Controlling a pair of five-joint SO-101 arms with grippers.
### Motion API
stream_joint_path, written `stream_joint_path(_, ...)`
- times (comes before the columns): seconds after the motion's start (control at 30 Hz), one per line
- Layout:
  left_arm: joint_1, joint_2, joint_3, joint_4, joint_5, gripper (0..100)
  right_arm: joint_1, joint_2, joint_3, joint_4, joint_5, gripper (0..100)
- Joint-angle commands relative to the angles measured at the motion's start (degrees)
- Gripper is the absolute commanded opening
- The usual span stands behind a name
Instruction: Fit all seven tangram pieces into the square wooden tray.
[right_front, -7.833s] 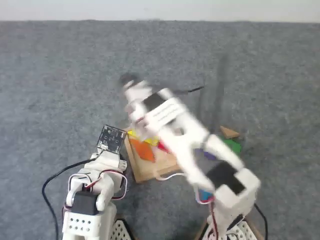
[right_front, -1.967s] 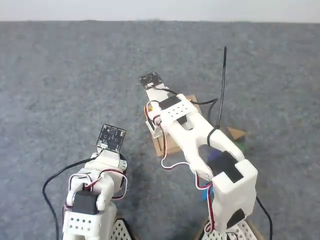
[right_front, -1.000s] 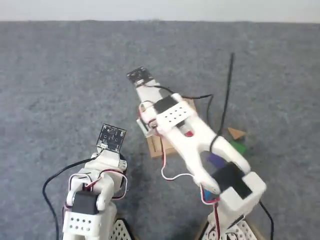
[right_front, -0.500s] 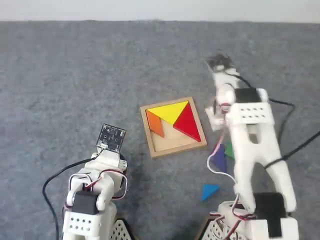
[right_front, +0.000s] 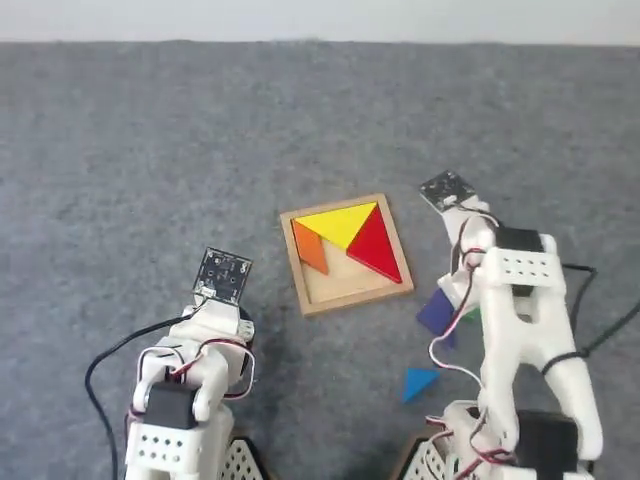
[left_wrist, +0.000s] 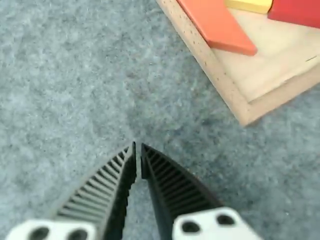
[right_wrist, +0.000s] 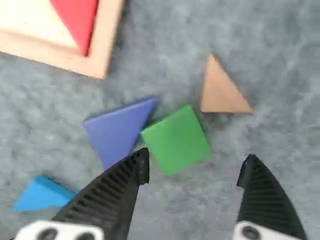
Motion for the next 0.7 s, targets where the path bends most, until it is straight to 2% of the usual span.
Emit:
stream_joint_path(0.0, -0.3, -1.1, -0.6, 0.2, -0.3, 2, 0.7, 5.1, -1.9, -3.8, 1.1, 29.6)
stream_joint_path(0.17, -0.3, -1.1, -0.6, 0.2, -0.3, 2, 0.3, 16.1, -8.9, -4.4, 1.0, 29.6)
stream_joint_path(0.43, -0.3, -1.1, -0.6, 0.2, -0.3, 2, 0.6, 25.0, -16.0, -4.4, 0.9, 29.5)
stream_joint_path(0.57, -0.3, -1.1, -0.6, 0.2, -0.3, 2, -0.3, 28.6, -19.9, -4.4, -1.0, 23.2)
stream_joint_path(0.67, -0.3, -1.1, -0.6, 0.2, -0.3, 2, -1.8, 31.4, -22.2, -3.4, -2.2, 22.4)
